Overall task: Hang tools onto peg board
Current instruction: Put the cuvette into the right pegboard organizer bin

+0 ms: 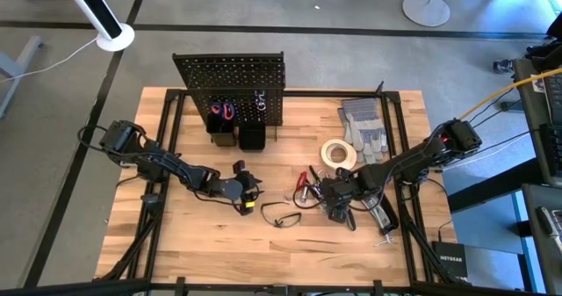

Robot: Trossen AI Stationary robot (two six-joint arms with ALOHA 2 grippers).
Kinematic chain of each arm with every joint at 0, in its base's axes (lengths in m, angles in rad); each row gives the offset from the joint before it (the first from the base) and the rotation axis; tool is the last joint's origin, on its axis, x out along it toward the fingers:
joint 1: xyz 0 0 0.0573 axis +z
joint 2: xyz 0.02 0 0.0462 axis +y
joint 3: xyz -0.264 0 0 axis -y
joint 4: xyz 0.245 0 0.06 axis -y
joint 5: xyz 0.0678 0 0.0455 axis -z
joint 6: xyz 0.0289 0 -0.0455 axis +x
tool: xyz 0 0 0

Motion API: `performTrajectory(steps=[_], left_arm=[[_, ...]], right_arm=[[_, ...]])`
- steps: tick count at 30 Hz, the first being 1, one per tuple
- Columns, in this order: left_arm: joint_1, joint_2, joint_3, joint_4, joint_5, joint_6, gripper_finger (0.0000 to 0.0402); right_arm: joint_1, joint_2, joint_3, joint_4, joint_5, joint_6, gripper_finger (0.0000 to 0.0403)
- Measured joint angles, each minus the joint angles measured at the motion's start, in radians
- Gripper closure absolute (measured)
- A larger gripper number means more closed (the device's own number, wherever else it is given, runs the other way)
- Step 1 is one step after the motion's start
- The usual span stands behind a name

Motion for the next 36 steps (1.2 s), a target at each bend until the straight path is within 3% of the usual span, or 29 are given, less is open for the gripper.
performTrajectory(steps=[5,13,21,29,36], left_arm=[[0.000,0.000,0.000,0.001,0.000,0.002,0.0247],[-0.004,0.000,0.000,0.001,0.000,0.015,0.0247],[-0.007,0.000,0.000,0.001,0.000,0.017,0.0247],[-0.012,0.000,0.000,0.000,0.000,0.015,0.0247],[-0.015,0.000,0.000,-0.002,0.000,0.014,0.0247]], right_arm=[[0.000,0.008,0.056,-0.059,0.004,-0.027,0.0298],[-0.001,0.006,0.242,-0.229,0.042,-0.101,0.0294],[-0.024,0.005,0.504,-0.365,0.216,-0.241,0.0293],[-0.138,0.004,0.750,-0.310,0.283,-0.473,0.0292],[-0.208,0.003,0.832,-0.252,0.281,-0.583,0.0291]])
